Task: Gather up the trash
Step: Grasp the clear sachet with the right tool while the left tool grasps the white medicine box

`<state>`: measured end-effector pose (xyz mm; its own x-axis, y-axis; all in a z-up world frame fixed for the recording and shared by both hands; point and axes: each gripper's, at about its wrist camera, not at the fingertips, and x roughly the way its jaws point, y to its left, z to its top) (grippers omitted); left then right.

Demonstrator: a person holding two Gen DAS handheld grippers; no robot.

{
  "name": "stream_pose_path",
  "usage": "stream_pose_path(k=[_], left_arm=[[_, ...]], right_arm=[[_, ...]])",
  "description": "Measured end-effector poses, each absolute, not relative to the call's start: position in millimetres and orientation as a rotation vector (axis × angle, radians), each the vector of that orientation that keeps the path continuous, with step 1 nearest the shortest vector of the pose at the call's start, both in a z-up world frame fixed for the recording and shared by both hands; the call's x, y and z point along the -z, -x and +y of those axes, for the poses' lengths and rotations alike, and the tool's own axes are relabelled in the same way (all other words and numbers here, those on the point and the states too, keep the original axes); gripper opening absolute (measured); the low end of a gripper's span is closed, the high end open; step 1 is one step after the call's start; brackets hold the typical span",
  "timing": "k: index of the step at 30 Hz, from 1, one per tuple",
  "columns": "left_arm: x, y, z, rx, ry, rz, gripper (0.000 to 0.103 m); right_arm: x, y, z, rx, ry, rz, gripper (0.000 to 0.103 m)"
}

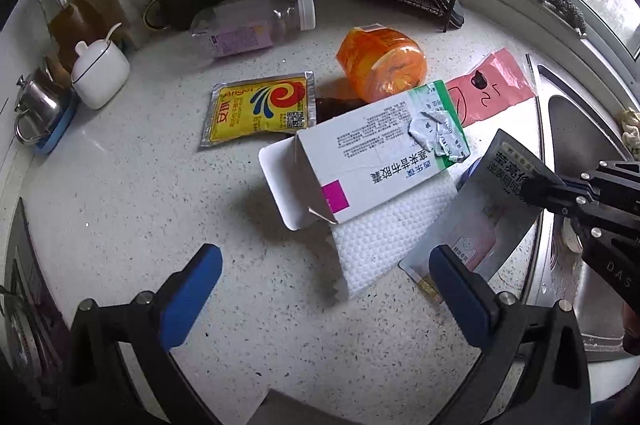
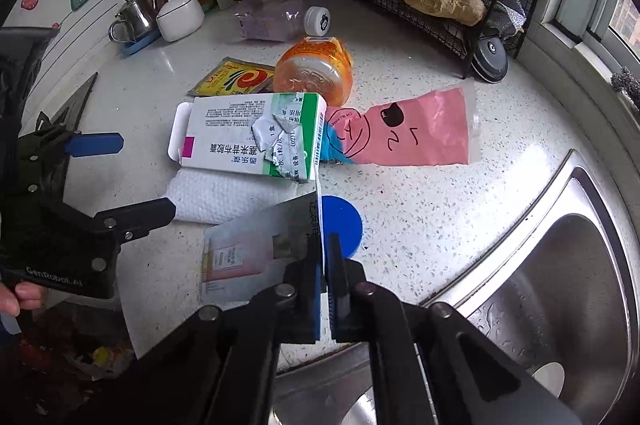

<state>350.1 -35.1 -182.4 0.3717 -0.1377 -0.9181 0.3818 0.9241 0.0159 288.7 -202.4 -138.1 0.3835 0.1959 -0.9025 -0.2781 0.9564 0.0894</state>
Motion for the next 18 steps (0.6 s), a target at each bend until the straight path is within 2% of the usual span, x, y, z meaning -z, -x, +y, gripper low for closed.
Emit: stream_pose_path(k=[7,18], left_arm=[[182,-374,-60,0.449,-0.345,1.129,0.103],[214,-408,-85,0.528,-0.453,1.159,0.101]], right_arm=[[130,-285,-218,-0.237,0.011,1.173,0.001],[147,-300,-224,-0.252,-0.037,1.200,0.001]])
